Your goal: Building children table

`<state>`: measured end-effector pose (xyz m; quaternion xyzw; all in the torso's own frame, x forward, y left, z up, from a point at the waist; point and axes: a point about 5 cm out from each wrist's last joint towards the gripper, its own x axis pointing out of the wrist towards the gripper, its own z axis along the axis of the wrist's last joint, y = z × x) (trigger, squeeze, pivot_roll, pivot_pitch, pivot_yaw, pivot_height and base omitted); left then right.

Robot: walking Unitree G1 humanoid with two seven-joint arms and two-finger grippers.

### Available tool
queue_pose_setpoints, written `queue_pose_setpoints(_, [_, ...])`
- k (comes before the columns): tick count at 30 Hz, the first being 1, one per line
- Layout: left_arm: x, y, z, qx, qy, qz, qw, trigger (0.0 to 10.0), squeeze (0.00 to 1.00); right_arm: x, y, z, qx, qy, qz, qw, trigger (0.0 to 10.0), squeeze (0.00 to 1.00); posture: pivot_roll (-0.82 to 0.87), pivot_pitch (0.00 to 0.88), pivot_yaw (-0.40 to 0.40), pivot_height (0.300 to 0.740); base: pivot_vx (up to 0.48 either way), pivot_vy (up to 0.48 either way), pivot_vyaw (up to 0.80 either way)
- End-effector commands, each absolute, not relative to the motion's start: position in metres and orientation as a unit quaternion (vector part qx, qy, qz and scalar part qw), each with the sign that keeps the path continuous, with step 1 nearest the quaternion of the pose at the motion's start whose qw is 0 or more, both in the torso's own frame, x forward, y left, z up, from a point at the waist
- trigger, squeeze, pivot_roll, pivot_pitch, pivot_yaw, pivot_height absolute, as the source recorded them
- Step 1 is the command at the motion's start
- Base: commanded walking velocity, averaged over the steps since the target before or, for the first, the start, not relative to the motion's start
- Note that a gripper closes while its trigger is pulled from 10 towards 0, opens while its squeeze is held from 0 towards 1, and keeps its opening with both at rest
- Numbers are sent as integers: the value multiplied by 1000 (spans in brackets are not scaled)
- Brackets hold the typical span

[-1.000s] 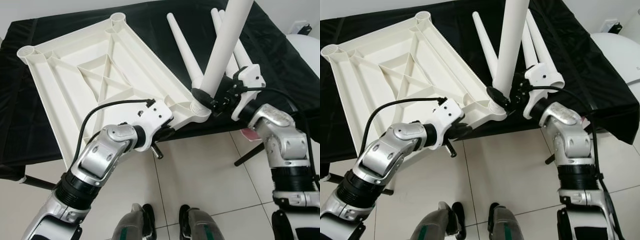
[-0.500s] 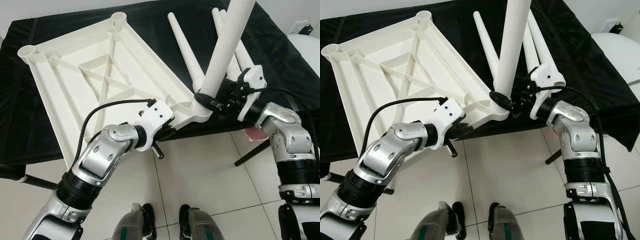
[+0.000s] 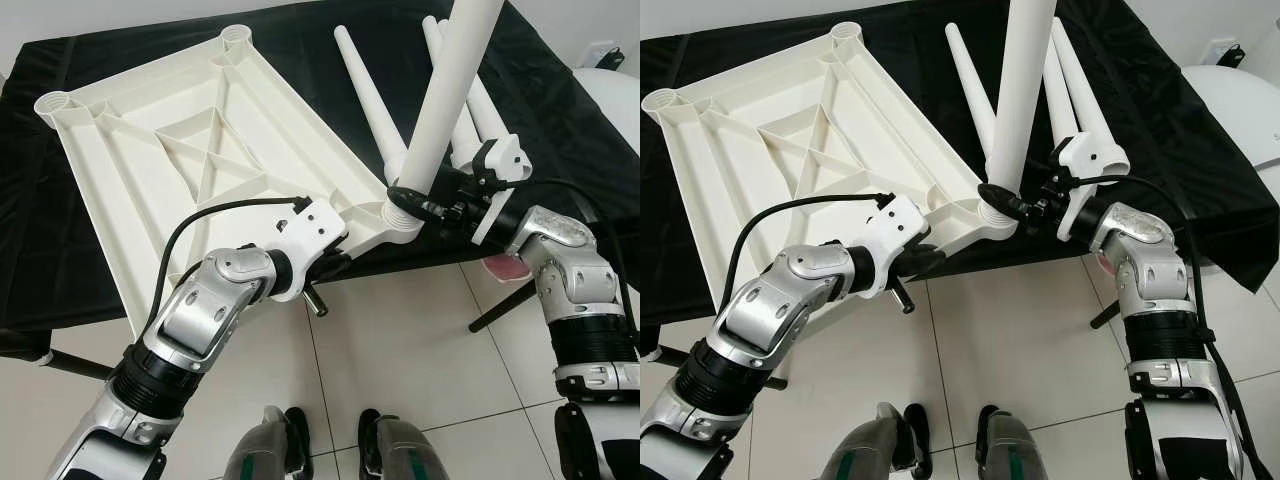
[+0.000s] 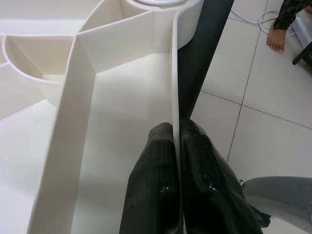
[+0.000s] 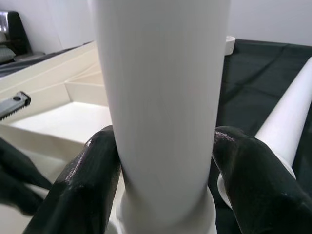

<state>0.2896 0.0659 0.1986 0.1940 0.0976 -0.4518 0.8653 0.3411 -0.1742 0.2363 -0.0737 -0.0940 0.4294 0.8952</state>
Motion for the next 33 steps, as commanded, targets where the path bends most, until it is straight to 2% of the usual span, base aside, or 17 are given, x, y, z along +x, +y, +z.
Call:
queue_pose_setpoints(1, [292,70,209,191,79,-433,877,10000,0,342,-170,236,-67,-101,438,891,10000,0,-86,212,50,740,0,0,0])
queue_pose_setpoints(11, [291,70,211,190,79,-435,877,10000,0,347,-163,233,-55,-107,440,890,10000,0,-80,218,52,740,0,0,0])
queue_pose_setpoints(12, [291,71,210,190,80,-434,877,10000,0,347,-164,232,-55,-106,442,889,2000,0,-73,223,51,740,0,0,0])
queue_pose_setpoints(13, [291,71,210,190,80,-434,877,10000,0,347,-164,232,-55,-106,442,889,2000,0,-73,223,51,740,0,0,0])
queue_pose_setpoints(14, [291,71,210,190,81,-433,877,10000,0,347,-165,232,-56,-106,441,890,0,0,-73,223,51,740,0,0,0])
queue_pose_setpoints(23, [291,72,210,188,83,-431,878,10000,0,346,-167,234,-54,-114,430,894,0,0,-77,226,50,740,0,0,0])
queue_pose_setpoints(24, [291,71,210,188,83,-431,879,10000,0,345,-166,235,-56,-117,423,897,8314,0,-80,227,48,740,0,0,0])
queue_pose_setpoints(25, [291,71,210,188,83,-431,879,10000,0,344,-164,235,-53,-118,418,899,10000,0,-81,228,47,740,0,0,0])
queue_pose_setpoints(33, [291,72,209,188,84,-429,879,10000,0,333,-150,239,-26,-148,380,913,10000,0,-80,229,46,740,0,0,0])
